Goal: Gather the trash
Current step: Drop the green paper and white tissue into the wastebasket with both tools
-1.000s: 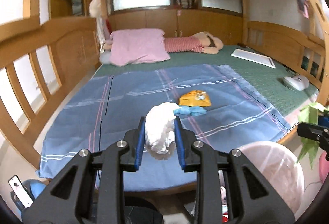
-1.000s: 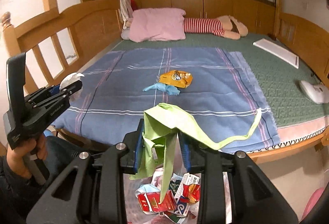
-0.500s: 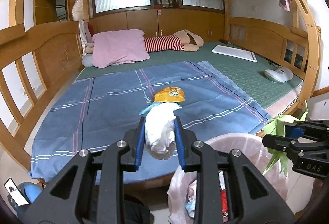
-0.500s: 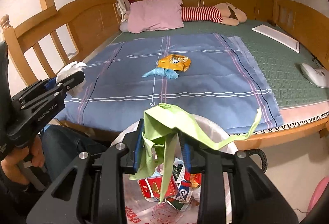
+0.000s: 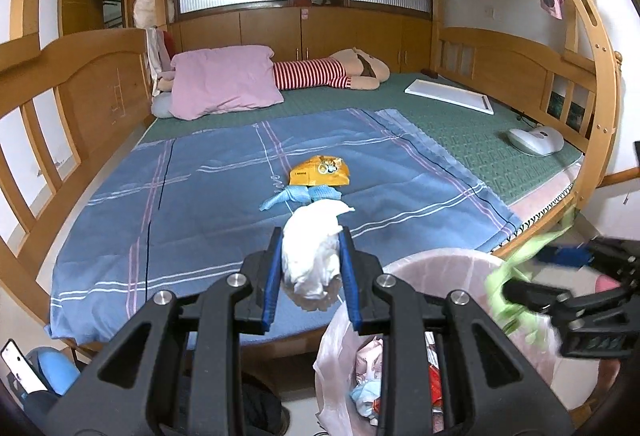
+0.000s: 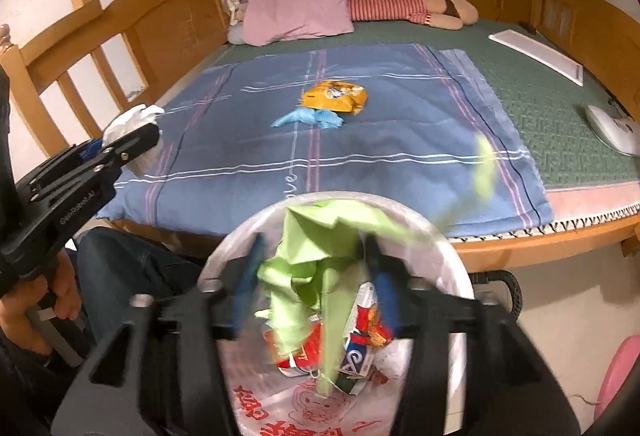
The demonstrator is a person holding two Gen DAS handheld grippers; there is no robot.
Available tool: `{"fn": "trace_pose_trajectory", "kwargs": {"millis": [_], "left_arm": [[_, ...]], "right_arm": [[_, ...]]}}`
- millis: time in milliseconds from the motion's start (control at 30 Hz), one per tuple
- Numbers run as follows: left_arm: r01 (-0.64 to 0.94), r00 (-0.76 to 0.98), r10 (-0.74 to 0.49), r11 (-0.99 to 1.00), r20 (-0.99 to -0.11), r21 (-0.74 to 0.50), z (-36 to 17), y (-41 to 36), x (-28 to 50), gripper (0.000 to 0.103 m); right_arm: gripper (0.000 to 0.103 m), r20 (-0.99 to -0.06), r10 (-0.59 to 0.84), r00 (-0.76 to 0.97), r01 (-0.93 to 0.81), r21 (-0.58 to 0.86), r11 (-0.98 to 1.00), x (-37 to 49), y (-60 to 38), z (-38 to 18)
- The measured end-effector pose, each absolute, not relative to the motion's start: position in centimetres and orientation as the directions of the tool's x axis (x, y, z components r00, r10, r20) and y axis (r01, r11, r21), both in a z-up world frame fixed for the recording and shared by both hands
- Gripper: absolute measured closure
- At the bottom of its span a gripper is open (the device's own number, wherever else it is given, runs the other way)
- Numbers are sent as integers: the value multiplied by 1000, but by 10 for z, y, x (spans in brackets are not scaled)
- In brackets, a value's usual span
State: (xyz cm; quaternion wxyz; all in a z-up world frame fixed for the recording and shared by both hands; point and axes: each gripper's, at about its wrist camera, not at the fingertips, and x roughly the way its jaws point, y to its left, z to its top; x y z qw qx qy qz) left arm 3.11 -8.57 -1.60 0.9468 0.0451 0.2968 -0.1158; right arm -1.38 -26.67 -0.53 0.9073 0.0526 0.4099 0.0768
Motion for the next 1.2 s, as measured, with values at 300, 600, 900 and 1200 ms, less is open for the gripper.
{"fn": "trace_pose_trajectory", "kwargs": {"millis": [300, 600, 900, 1200], "left_arm": [[450, 550, -483, 859, -682, -245, -54, -94, 48, 72], [438, 292, -649, 744, -702, -505, -99, -89, 74, 8], [118, 620, -175, 985, -765, -129, -95, -12, 167, 5], [-11, 694, 8, 1000, -720, 1, -129, 28, 218, 4]], "right_arm": [[23, -636, 193, 747, 31, 324, 946, -29, -311, 13], [18, -654, 180, 735, 99, 366, 925, -16, -330, 10], [17, -755, 182, 630, 43, 268, 963, 84, -292, -1], [17, -843, 304, 444, -85, 298, 951, 250, -207, -71]]}}
